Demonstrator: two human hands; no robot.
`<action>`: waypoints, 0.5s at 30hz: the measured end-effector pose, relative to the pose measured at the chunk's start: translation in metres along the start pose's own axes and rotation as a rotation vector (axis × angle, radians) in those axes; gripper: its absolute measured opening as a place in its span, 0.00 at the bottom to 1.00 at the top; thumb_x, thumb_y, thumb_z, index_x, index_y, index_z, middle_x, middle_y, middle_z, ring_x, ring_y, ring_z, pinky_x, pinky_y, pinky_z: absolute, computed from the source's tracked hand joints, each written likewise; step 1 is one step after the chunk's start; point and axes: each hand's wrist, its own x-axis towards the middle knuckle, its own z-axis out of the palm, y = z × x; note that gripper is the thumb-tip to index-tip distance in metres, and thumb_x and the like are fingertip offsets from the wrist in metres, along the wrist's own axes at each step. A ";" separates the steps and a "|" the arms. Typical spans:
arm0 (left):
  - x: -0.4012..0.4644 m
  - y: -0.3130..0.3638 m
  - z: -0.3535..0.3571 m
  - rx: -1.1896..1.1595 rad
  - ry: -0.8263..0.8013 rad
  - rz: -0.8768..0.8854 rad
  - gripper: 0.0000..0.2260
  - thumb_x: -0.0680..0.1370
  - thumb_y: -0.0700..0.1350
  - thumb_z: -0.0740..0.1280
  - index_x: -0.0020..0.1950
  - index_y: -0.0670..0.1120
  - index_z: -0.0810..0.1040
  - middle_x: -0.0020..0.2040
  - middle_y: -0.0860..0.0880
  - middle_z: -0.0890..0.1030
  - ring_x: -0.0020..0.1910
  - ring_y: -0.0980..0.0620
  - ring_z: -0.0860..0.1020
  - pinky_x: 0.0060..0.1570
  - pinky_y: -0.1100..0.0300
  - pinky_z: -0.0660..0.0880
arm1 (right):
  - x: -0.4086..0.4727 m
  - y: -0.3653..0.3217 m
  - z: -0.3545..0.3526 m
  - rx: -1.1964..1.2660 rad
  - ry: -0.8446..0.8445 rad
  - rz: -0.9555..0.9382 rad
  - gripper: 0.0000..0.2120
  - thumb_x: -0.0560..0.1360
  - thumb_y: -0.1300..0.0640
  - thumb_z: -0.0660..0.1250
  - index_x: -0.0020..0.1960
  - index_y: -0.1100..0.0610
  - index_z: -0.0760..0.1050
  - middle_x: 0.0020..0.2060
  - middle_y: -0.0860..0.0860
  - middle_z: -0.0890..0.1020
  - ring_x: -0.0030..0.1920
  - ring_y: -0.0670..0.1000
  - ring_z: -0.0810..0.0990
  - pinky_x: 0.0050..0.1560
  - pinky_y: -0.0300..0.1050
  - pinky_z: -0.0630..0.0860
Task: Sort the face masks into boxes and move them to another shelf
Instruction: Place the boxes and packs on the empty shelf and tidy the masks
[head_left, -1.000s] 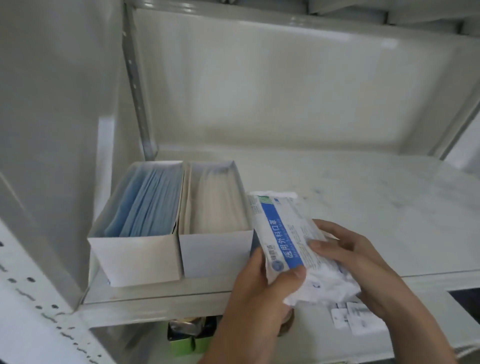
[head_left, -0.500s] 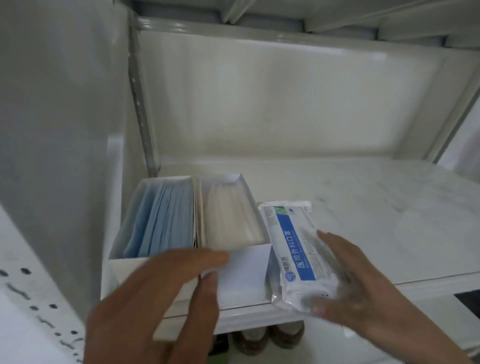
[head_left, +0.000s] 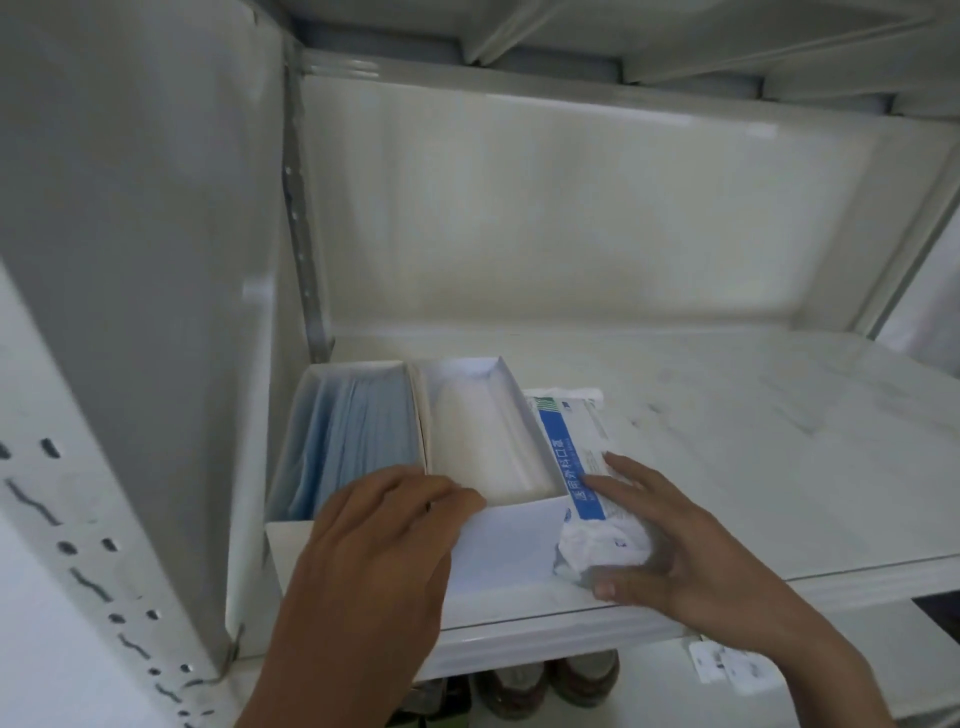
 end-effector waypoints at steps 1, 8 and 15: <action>-0.001 -0.001 0.001 -0.007 0.017 0.019 0.16 0.73 0.43 0.63 0.55 0.43 0.86 0.51 0.45 0.87 0.56 0.44 0.80 0.59 0.49 0.70 | -0.003 -0.002 0.000 0.072 -0.032 -0.006 0.39 0.63 0.30 0.76 0.72 0.30 0.67 0.74 0.27 0.60 0.73 0.29 0.58 0.65 0.21 0.59; -0.007 -0.001 0.002 -0.052 0.014 0.003 0.14 0.72 0.39 0.69 0.57 0.45 0.86 0.55 0.48 0.85 0.57 0.45 0.81 0.60 0.49 0.72 | 0.018 0.006 -0.004 0.358 0.295 0.224 0.26 0.75 0.25 0.55 0.67 0.34 0.74 0.67 0.35 0.77 0.68 0.42 0.74 0.68 0.46 0.69; 0.030 0.026 -0.012 -0.126 -0.075 -0.044 0.14 0.78 0.46 0.64 0.61 0.51 0.82 0.65 0.52 0.81 0.64 0.52 0.77 0.66 0.52 0.74 | 0.024 0.012 0.011 0.599 0.242 0.191 0.32 0.69 0.19 0.50 0.66 0.30 0.73 0.64 0.31 0.78 0.63 0.36 0.78 0.63 0.43 0.71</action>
